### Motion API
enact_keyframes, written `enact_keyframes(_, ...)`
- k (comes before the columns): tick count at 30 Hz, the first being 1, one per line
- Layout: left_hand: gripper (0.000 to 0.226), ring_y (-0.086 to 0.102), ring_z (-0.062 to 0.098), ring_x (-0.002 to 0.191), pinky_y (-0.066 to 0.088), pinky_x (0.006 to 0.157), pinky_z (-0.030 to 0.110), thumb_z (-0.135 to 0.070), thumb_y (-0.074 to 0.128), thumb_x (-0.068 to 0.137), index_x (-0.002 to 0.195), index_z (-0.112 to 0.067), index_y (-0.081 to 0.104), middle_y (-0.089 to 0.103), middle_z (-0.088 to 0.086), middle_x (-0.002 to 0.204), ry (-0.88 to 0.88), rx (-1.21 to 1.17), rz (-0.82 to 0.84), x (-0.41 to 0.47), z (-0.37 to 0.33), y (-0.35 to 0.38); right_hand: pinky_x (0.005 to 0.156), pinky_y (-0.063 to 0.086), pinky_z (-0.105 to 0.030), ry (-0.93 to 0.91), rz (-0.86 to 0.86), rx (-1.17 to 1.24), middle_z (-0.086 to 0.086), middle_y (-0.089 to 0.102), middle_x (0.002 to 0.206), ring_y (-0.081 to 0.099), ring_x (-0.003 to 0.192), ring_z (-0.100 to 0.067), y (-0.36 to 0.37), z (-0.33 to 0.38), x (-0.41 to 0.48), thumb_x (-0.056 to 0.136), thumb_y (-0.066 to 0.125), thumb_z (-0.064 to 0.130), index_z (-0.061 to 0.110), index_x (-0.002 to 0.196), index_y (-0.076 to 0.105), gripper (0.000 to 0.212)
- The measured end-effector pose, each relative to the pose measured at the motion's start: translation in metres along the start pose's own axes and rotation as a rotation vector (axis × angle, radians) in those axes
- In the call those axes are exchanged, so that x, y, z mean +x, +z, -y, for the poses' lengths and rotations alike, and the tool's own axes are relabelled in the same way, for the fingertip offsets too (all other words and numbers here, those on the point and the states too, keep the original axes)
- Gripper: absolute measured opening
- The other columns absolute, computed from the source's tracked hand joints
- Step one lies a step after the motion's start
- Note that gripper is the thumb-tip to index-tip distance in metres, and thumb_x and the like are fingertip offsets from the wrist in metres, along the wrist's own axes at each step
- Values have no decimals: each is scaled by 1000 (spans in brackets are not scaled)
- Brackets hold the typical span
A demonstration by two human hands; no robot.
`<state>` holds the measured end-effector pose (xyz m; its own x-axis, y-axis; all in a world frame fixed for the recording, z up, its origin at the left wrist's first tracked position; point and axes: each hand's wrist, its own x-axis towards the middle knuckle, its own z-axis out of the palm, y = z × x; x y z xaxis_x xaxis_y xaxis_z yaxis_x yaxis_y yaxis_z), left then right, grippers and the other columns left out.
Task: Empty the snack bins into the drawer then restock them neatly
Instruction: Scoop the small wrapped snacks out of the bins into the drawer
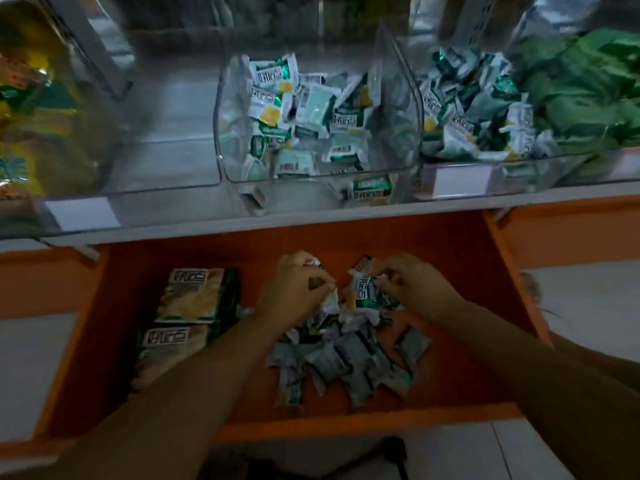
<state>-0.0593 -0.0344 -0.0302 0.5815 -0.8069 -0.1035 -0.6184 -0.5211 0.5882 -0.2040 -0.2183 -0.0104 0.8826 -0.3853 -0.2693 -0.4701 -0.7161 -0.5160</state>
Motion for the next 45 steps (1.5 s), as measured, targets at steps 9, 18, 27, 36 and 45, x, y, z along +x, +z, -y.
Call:
enact_keyframes(9, 42, 10, 26, 149, 26, 117, 47, -34, 65, 94, 135, -27, 56, 6, 2, 163, -221, -127, 226, 2, 35, 105, 68, 49, -37, 303, 211, 102, -2, 46, 105, 49, 70, -18, 106, -54, 15, 96, 56, 26, 18, 112, 44, 22)
enact_keyframes(18, 73, 2, 25, 151, 20, 120, 47, -33, 72, 88, 149, -40, 33, -2, -1, 164, -142, -88, 332, 2, 37, 76, 77, 49, -31, 402, 302, 212, -13, 41, 138, 57, 107, -30, 94, -57, 14, 90, 66, 34, 25, 145, 33, 64)
enact_keyframes(27, 24, 51, 4, 105, 42, 87, 21, -29, 60, 96, 118, -27, 66, 59, -10, 114, 217, -82, -230, 6, -43, -67, 71, 46, -8, 14, -224, 340, 20, 62, 96, 57, 87, 7, -40, 46, -11, 95, 57, 32, 37, 105, 60, 12)
enact_keyframes(36, 37, 54, 10, 103, 34, 76, 3, -19, 67, 91, 127, -18, 60, 57, 5, 121, 152, -84, -290, 76, -50, -145, 64, 44, -12, -123, -306, 221, -1, 51, 127, 56, 97, -12, -117, 113, 59, 98, 53, 27, 30, 129, 54, 31)
enact_keyframes(45, 68, 36, 27, 136, 31, 108, 30, -20, 73, 87, 146, -14, 41, 36, 12, 149, -33, 205, 22, 149, -27, -139, 105, 42, -41, 73, 46, -121, -19, 30, 150, 44, 128, -35, -108, 85, 166, 90, 66, 31, 21, 150, 27, 73)
